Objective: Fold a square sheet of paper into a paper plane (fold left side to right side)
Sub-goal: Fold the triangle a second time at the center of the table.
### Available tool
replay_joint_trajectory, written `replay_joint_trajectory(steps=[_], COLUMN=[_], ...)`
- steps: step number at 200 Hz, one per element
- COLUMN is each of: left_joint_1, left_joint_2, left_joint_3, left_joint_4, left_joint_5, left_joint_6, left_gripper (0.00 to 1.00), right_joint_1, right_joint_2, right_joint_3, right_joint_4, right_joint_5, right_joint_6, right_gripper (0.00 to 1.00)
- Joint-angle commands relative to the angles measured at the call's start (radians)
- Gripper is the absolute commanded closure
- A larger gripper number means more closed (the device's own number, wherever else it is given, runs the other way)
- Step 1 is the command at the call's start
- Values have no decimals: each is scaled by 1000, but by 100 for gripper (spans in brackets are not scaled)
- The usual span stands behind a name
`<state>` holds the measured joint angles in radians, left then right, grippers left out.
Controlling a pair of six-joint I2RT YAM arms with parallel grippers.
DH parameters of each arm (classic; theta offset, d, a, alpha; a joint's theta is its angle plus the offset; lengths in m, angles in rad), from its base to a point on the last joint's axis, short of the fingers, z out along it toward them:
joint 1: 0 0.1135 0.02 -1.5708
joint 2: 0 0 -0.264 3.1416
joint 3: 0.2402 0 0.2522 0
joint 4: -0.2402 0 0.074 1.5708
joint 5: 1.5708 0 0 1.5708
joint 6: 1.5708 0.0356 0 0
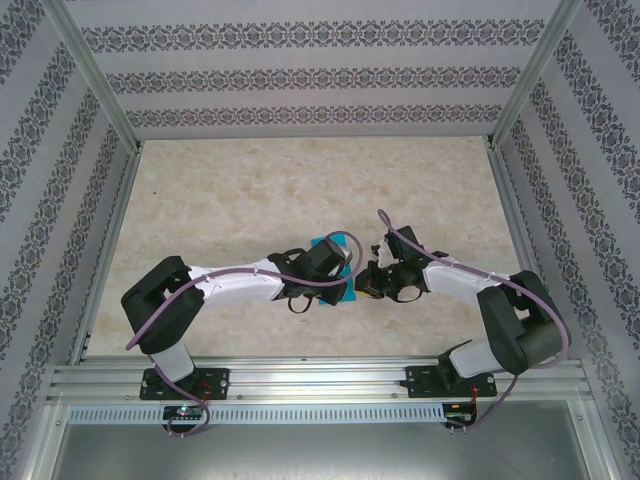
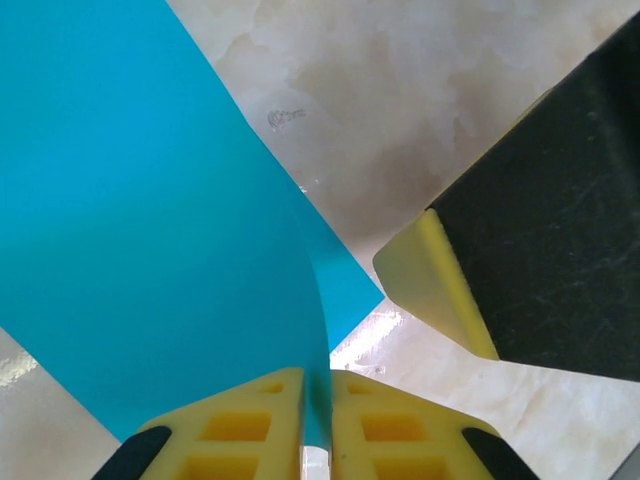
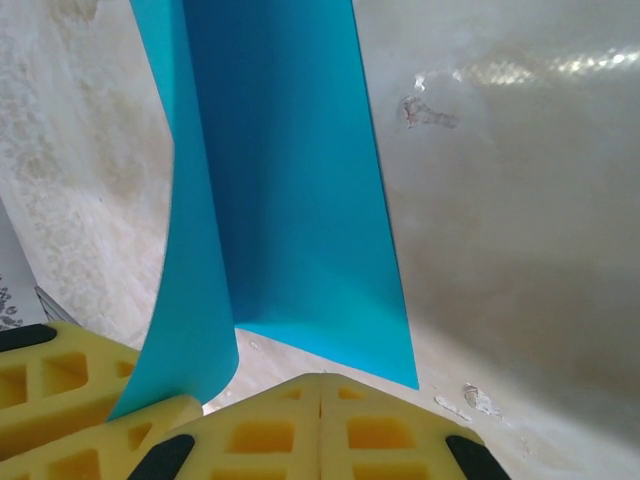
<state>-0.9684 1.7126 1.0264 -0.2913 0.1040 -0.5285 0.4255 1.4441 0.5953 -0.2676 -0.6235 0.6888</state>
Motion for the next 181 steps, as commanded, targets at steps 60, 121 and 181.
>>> replay_joint_trajectory(steps=[60,121,181], left_joint_1=[52,69,91], left_joint_2=[-34,-24,-2], left_joint_3=[-26,-24,4], left_joint_4=[30,0,-49], left_joint_5=[63,80,76], left_joint_6=[34,64,103], left_gripper=[86,87,87], right_joint_1=[37,44,50], right_joint_2=[66,96,111], right_joint_3=[-5,0,7], right_joint_4=[18,-7,-34], right_joint_5=[57,80,102], right_joint_6=[12,-3,-18], right_gripper=[93,93,92])
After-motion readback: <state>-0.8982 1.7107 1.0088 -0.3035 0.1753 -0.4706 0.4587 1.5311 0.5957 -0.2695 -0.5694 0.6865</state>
